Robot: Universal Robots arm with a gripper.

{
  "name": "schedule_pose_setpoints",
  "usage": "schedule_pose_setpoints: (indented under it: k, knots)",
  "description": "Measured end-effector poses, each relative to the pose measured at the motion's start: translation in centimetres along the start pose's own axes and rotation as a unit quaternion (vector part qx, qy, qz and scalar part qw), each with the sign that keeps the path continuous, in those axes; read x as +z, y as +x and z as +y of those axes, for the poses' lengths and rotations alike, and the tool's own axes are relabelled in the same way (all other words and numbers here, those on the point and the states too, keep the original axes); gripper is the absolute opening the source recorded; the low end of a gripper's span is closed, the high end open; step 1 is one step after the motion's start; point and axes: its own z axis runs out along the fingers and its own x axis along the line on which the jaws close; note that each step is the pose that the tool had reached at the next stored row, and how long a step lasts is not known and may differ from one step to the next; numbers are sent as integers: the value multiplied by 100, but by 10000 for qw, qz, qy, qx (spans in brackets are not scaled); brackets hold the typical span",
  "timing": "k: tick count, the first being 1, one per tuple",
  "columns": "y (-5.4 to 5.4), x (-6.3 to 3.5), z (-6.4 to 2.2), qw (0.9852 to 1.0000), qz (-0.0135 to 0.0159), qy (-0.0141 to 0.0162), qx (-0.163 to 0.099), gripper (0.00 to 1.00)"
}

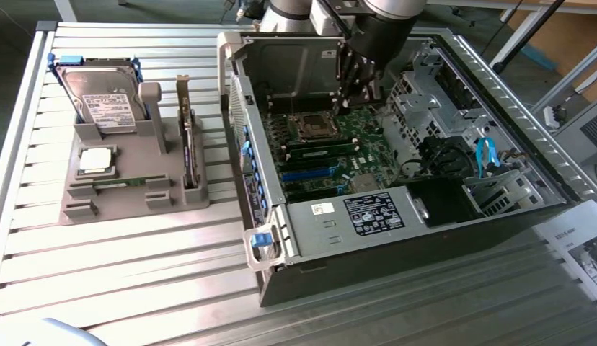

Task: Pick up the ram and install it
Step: 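Press down the ram until it locks into place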

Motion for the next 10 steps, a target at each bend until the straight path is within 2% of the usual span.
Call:
schedule_pose_setpoints:
  k: [10]
  knots:
    - [0,0,-58,10000,0,0,1,10]
